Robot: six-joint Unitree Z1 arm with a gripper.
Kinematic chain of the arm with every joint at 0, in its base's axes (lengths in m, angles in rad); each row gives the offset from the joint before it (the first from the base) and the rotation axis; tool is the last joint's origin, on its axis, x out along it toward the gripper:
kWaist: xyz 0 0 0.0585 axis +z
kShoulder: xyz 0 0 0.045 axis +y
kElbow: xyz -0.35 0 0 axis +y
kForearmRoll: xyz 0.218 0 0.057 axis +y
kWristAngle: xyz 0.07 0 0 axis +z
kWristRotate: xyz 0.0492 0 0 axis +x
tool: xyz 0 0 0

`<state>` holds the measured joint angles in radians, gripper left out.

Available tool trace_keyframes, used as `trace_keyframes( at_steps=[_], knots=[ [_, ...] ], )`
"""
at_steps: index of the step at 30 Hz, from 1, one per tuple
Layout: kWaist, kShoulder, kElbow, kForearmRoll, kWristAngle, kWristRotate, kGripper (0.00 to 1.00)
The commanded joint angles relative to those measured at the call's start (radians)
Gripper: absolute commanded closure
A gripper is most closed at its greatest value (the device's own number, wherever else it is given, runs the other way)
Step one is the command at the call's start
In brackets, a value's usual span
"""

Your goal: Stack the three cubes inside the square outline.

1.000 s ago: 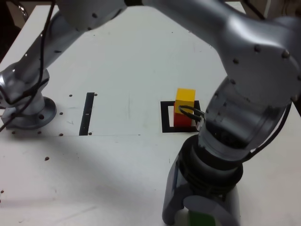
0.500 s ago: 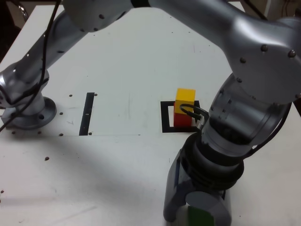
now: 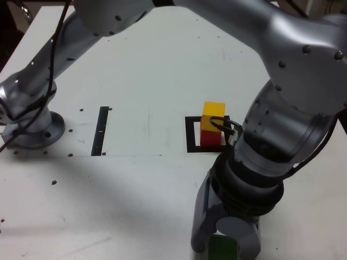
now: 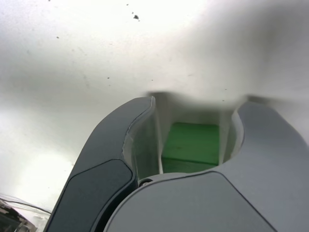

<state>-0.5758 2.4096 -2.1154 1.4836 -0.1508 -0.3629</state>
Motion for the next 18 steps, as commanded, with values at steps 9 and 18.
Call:
trace_keyframes(
  at_steps=[9,18],
  knots=[
    [0.002,0.004,-0.003,-0.005,-0.004,0.002,0.8],
    [0.002,-0.014,-0.01,0.013,0.006,0.017,0.8]
  ],
)
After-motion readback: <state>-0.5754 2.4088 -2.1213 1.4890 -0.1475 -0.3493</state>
